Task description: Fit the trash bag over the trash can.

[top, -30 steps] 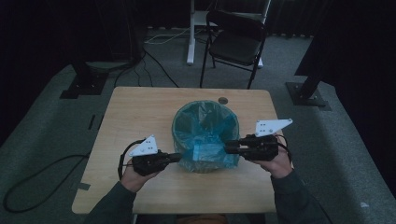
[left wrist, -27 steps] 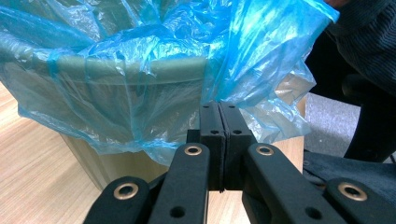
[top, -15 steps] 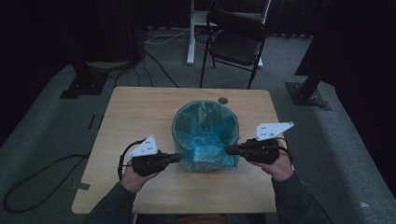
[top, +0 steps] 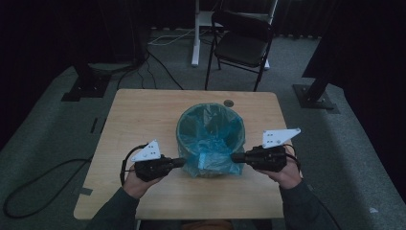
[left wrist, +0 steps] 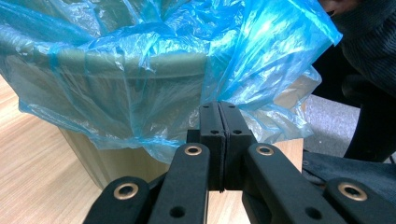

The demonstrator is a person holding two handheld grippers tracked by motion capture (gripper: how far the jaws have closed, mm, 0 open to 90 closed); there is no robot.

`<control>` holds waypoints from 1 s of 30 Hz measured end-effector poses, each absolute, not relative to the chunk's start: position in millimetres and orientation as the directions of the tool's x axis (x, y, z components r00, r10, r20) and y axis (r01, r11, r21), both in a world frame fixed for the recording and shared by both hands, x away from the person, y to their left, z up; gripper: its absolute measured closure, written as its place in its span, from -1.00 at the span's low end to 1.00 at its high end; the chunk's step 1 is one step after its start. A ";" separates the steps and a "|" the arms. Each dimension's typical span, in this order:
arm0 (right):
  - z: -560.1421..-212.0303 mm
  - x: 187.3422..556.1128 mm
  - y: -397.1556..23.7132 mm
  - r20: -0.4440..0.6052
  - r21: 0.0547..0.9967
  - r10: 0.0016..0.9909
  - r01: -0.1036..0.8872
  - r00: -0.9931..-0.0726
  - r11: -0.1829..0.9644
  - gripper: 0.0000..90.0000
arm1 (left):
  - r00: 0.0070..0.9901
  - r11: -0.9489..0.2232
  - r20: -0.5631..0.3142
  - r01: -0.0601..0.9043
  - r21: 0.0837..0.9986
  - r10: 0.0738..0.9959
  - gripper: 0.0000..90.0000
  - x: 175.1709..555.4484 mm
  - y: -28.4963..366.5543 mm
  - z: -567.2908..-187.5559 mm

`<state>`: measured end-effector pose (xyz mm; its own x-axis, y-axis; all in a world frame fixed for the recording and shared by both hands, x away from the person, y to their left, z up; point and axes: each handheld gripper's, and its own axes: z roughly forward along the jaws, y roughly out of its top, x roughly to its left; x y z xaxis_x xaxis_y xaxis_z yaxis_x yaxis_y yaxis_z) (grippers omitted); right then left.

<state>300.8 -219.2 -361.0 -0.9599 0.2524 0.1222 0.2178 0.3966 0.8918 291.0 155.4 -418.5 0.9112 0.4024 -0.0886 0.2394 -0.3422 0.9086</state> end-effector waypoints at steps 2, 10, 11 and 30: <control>-362.3 300.3 -219.6 0.124 0.890 0.250 0.219 -0.960 0.399 1.00 | 0.911 -0.344 -0.087 0.238 0.908 0.402 0.98 290.8 155.6 -418.6; -366.5 299.4 -221.9 0.131 0.888 0.252 0.226 -0.959 0.399 1.00 | 0.912 -0.343 -0.088 0.239 0.908 0.402 0.98 290.7 155.5 -418.8; -367.9 299.1 -222.4 0.136 0.888 0.253 0.231 -0.958 0.398 1.00 | 0.911 -0.343 -0.089 0.240 0.908 0.402 0.98 290.7 155.5 -418.9; -381.0 299.0 -227.0 0.165 0.874 0.259 0.262 -0.952 0.409 1.00 | 0.910 -0.344 -0.096 0.248 0.906 0.404 0.98 291.1 155.7 -420.9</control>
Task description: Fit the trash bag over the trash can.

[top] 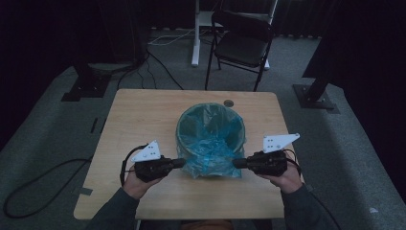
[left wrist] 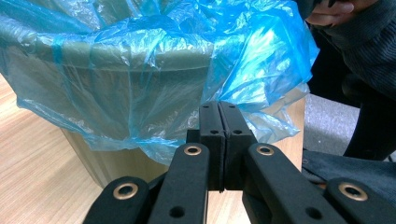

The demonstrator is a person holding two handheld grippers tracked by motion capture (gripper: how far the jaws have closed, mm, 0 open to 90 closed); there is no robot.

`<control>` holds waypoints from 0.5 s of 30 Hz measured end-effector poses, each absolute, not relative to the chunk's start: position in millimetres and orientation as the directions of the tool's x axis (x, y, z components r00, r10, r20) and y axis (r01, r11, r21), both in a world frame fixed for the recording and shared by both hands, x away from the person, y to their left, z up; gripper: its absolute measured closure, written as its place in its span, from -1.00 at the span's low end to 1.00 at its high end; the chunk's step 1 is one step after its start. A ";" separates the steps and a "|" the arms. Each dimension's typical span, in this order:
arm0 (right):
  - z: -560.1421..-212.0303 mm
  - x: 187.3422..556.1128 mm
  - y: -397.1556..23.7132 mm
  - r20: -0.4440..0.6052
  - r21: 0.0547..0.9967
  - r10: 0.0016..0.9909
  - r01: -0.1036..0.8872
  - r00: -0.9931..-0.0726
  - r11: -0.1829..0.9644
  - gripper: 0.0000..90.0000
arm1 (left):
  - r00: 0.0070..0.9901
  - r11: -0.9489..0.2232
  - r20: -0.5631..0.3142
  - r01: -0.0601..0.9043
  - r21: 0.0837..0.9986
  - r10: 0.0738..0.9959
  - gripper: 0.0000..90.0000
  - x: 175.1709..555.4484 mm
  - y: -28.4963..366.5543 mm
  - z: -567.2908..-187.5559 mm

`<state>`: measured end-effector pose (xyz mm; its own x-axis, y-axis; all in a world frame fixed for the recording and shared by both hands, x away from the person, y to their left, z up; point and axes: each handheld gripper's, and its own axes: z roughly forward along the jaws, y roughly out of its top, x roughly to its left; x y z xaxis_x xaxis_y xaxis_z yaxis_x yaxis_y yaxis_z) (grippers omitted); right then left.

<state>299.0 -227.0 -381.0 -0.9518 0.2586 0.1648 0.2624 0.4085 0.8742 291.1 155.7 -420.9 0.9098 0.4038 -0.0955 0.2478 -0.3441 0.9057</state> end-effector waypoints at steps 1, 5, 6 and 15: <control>-381.8 299.3 -227.2 0.167 0.873 0.259 0.265 -0.951 0.409 1.00 | 0.910 -0.344 -0.096 0.248 0.906 0.403 0.98 291.1 155.6 -421.0; -383.9 299.9 -228.2 0.171 0.869 0.261 0.270 -0.950 0.415 1.00 | 0.910 -0.346 -0.096 0.248 0.905 0.403 0.98 291.2 155.1 -421.2; -384.3 299.9 -228.5 0.173 0.868 0.263 0.274 -0.949 0.415 1.00 | 0.910 -0.346 -0.096 0.248 0.905 0.403 0.97 291.3 155.0 -421.2; -389.7 301.4 -230.8 0.180 0.860 0.272 0.286 -0.945 0.422 1.00 | 0.910 -0.346 -0.091 0.244 0.906 0.404 0.90 290.3 154.8 -419.8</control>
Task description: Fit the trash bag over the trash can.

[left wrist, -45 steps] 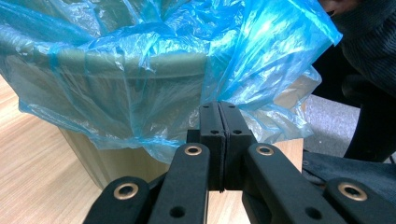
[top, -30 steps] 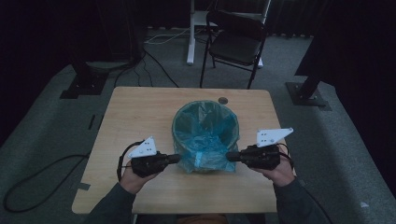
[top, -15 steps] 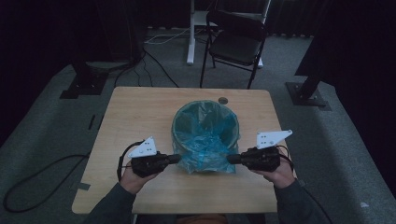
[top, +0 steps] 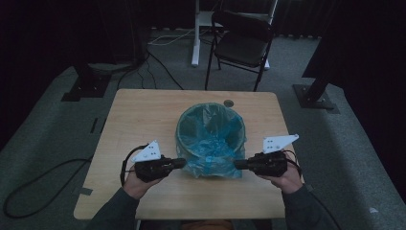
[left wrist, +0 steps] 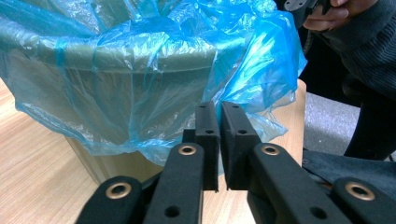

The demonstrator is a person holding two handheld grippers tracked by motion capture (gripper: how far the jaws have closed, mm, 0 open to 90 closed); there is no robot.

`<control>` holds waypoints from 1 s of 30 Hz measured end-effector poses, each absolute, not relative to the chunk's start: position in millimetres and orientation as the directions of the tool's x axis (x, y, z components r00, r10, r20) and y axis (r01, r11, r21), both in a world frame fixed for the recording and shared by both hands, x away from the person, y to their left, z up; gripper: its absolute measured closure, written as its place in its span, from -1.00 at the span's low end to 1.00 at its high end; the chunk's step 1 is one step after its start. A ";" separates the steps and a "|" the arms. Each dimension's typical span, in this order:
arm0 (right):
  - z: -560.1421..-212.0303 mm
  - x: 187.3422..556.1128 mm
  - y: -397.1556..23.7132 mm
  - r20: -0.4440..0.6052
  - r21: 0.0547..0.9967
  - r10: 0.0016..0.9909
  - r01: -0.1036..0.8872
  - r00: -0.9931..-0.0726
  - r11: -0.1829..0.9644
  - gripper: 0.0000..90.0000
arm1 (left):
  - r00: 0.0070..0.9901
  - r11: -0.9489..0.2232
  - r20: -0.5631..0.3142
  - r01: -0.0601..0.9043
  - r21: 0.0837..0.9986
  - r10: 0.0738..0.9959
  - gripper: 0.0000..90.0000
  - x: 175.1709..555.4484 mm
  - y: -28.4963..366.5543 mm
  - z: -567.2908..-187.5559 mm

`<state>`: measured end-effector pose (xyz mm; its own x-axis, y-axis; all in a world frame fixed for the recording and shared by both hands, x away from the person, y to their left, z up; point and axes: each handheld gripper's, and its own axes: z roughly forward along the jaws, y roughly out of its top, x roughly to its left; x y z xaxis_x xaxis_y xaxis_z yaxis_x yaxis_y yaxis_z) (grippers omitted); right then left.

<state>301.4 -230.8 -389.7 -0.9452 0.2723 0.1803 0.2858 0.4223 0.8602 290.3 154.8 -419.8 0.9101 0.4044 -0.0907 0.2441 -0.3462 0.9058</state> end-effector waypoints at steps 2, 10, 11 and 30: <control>-390.1 301.1 -230.9 0.183 0.859 0.273 0.288 -0.945 0.423 1.00 | 0.911 -0.345 -0.088 0.240 0.907 0.403 0.83 289.6 154.7 -418.7; -391.7 300.7 -230.0 0.181 0.857 0.269 0.286 -0.946 0.428 1.00 | 0.916 -0.328 -0.082 0.222 0.918 0.392 0.66 286.0 154.2 -410.8; -392.0 300.5 -229.8 0.183 0.856 0.270 0.288 -0.945 0.430 1.00 | 0.917 -0.324 -0.082 0.221 0.920 0.391 0.66 285.5 154.1 -409.8; -395.5 300.0 -230.1 0.188 0.854 0.267 0.292 -0.945 0.430 1.00 | 0.944 -0.366 -0.076 0.198 0.909 0.321 0.47 288.7 131.9 -408.1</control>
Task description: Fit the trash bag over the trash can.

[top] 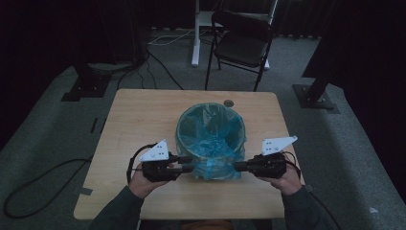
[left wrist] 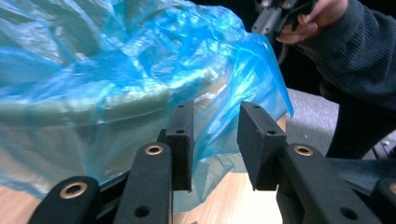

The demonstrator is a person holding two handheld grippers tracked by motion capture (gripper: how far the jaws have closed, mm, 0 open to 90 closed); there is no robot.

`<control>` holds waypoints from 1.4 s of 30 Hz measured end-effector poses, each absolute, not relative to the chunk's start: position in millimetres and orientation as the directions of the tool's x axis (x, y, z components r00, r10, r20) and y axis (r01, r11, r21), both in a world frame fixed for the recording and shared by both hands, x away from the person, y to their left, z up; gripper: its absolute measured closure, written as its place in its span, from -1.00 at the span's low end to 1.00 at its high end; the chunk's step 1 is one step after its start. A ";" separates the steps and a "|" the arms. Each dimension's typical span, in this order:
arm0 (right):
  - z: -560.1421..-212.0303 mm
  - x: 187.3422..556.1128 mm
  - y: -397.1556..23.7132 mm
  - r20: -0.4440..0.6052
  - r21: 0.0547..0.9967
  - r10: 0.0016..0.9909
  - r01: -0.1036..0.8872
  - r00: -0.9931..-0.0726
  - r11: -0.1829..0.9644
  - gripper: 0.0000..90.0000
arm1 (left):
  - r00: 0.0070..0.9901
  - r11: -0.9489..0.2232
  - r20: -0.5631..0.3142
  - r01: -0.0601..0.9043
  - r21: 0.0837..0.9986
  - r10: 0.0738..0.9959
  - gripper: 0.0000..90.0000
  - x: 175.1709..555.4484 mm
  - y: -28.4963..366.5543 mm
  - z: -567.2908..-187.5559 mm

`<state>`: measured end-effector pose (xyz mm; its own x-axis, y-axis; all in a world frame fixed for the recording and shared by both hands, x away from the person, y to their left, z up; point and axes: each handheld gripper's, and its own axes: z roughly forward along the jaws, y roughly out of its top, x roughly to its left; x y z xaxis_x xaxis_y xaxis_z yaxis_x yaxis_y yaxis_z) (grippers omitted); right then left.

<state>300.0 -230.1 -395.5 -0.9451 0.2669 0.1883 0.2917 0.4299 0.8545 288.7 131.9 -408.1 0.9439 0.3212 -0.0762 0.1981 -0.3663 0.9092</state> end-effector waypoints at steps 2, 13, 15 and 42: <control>-395.6 300.1 -230.1 0.189 0.854 0.268 0.292 -0.945 0.429 1.00 | 0.947 -0.378 -0.072 0.194 0.905 0.313 0.45 288.7 127.8 -409.0; -395.6 299.9 -230.3 0.191 0.855 0.269 0.294 -0.944 0.426 1.00 | 0.953 -0.408 -0.048 0.173 0.896 0.299 0.69 287.8 116.2 -412.0; -396.0 300.0 -230.4 0.190 0.855 0.269 0.294 -0.944 0.427 1.00 | 0.954 -0.414 -0.045 0.171 0.894 0.297 0.77 287.6 114.9 -412.7; -414.3 309.5 -238.5 0.234 0.831 0.301 0.350 -0.925 0.432 1.00 | 0.951 -0.463 -0.039 0.184 0.867 0.306 0.97 291.3 113.2 -427.6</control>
